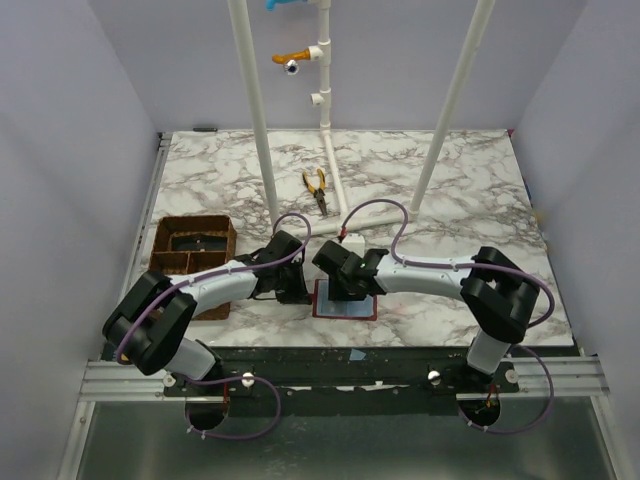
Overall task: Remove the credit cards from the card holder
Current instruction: Remove the credit card from the card holder.
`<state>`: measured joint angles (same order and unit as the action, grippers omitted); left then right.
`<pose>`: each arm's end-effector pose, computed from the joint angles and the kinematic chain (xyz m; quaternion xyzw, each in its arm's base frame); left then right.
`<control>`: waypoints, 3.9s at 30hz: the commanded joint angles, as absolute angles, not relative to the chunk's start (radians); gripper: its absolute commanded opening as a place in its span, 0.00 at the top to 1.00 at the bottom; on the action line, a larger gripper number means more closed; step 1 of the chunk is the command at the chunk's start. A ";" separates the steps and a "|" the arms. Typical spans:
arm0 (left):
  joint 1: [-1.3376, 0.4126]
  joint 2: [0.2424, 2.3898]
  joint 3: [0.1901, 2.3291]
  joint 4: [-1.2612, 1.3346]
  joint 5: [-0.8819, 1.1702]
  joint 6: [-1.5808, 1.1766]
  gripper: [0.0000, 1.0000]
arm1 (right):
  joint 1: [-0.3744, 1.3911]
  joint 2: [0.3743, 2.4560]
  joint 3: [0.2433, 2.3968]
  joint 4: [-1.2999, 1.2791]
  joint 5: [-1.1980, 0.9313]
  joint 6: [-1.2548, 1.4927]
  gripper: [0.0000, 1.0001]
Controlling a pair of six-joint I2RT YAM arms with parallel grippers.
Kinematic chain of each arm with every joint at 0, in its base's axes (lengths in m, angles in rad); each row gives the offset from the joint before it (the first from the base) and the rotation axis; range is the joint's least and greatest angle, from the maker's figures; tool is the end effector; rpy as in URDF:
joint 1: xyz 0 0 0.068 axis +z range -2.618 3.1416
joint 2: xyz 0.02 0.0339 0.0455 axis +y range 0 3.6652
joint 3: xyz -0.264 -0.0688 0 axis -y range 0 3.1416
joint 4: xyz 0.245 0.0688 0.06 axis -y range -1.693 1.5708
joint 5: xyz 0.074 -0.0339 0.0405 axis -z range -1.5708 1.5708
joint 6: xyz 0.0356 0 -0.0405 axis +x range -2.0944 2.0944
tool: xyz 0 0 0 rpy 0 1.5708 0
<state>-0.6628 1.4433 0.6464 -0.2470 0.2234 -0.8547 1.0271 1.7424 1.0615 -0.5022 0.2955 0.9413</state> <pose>0.1964 -0.1633 0.1481 -0.0630 0.9578 -0.2562 0.1138 0.1817 0.2805 0.1660 -0.0133 0.9709 0.0787 0.2258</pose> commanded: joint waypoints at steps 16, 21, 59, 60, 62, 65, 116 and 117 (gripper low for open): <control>-0.650 1.444 0.629 -0.235 0.222 -0.850 0.98 | 1.003 1.711 0.917 -0.481 0.297 1.001 0.94; -0.651 1.437 0.634 -0.241 0.223 -0.843 0.99 | 0.974 1.680 0.849 -0.393 0.223 0.993 0.99; -0.753 1.545 0.842 -0.290 0.259 -0.739 0.97 | 0.876 1.608 0.660 -0.070 -0.056 0.994 0.99; -0.755 1.549 0.842 -0.288 0.261 -0.742 0.97 | 0.874 1.603 0.669 -0.078 -0.054 0.990 0.99; -0.757 1.550 0.839 -0.283 0.264 -0.745 0.98 | 0.874 1.593 0.694 -0.106 -0.043 0.978 0.99; -0.759 1.545 0.841 -0.282 0.267 -0.746 0.98 | 0.874 1.559 0.741 -0.173 -0.014 0.958 0.80; -0.753 1.476 0.841 -0.325 0.227 -0.755 0.99 | 0.874 1.287 0.741 -0.309 0.077 1.062 0.54; -0.741 1.469 0.826 -0.324 0.229 -0.751 0.99 | 0.874 1.299 0.737 -0.290 0.065 1.065 0.55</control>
